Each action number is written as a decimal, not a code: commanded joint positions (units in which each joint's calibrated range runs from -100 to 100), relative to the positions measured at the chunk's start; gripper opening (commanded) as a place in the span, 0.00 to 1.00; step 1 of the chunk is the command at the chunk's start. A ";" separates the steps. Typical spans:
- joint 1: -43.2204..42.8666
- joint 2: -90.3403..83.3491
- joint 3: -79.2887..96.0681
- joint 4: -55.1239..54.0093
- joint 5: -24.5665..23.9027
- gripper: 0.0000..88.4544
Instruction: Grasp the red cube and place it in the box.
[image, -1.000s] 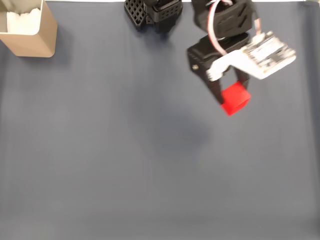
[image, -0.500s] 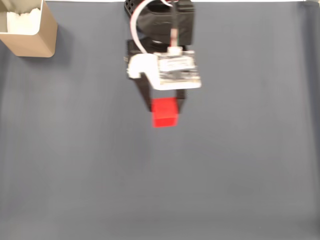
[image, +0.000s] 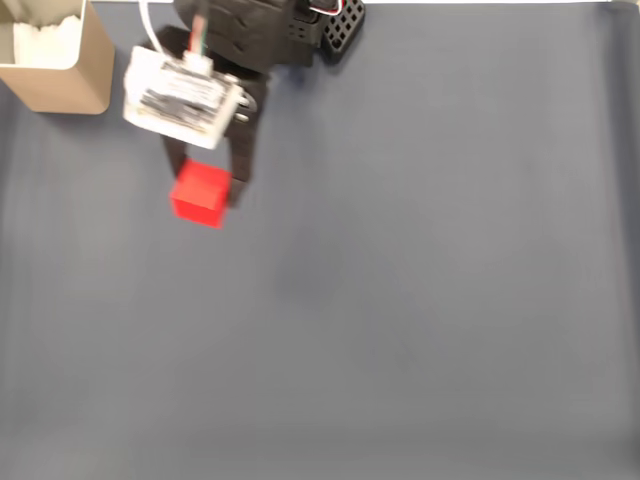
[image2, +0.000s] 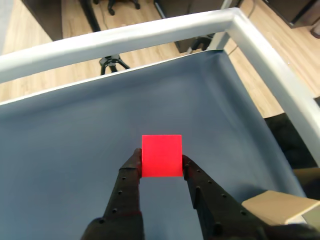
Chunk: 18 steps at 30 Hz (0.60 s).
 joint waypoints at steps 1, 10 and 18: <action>5.33 -2.12 -3.57 0.37 0.15 0.00; 15.98 -2.20 -4.03 0.62 0.20 0.00; 23.30 -2.29 -4.67 1.60 -1.17 0.00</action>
